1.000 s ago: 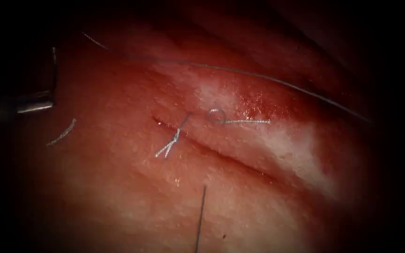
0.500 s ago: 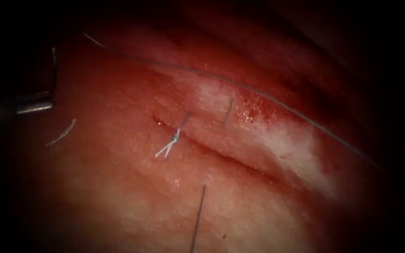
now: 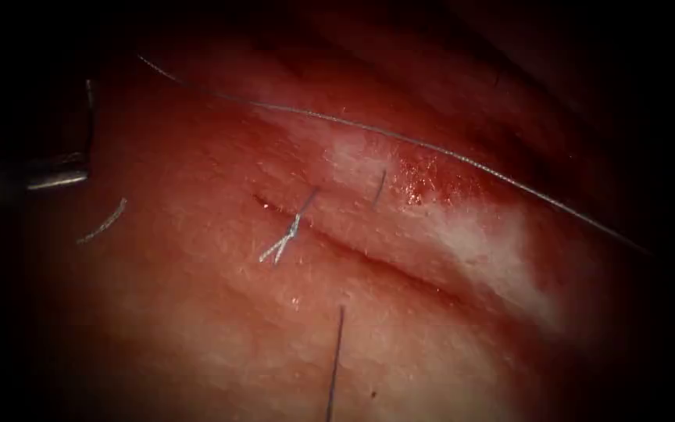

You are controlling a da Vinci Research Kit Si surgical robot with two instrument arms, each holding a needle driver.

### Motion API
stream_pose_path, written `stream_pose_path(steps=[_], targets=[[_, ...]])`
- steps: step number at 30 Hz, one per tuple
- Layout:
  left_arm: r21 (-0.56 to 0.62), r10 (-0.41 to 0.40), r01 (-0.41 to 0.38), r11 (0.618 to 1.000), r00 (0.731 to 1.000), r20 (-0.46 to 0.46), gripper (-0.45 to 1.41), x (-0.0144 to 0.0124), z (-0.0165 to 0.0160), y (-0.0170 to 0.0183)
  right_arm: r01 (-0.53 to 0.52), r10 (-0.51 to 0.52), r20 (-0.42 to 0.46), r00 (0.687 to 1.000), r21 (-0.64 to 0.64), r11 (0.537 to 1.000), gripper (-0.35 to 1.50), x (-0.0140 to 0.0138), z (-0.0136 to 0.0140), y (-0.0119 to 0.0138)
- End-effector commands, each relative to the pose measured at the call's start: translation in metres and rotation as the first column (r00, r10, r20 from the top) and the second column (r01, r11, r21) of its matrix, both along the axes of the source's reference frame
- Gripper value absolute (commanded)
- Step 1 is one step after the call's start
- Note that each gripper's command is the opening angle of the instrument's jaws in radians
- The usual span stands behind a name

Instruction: Wound Closure

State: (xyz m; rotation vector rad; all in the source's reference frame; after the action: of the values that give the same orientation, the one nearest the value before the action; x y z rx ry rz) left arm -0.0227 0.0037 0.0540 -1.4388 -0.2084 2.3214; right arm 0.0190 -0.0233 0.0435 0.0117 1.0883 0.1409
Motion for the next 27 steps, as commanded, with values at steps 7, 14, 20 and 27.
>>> stream_pose_path(steps=[7, 14, 20, 27], targets=[[0.002, 0.001, -0.001, 1.0, 1.0, 0.0, -0.45, -0.0005, 0.0006, -0.0005, -0.128, 0.125, 0.091, 0.988, 0.027, 0.991, 1.03, -0.0029, 0.006, 0.005], [0.002, 0.001, -0.001, 1.0, 1.0, 0.0, -0.45, -0.0005, 0.0006, -0.0005, -0.114, 0.106, 0.124, 0.987, 0.059, 0.992, 0.81, -0.007, 0.0071, 0.0072], [0.002, 0.001, -0.001, 1.0, 1.0, 0.0, -0.45, -0.0004, 0.0006, -0.0005, -0.023, 0.007, 0.203, 0.979, 0.078, 0.997, 0.84, -0.0113, 0.0116, 0.0096], [0.002, 0.002, -0.002, 1.0, 1.0, 0.001, -0.45, -0.0003, 0.0006, -0.0006, 0.038, -0.092, 0.354, 0.931, 0.157, 0.987, 0.71, -0.0199, 0.0218, 0.0077]])
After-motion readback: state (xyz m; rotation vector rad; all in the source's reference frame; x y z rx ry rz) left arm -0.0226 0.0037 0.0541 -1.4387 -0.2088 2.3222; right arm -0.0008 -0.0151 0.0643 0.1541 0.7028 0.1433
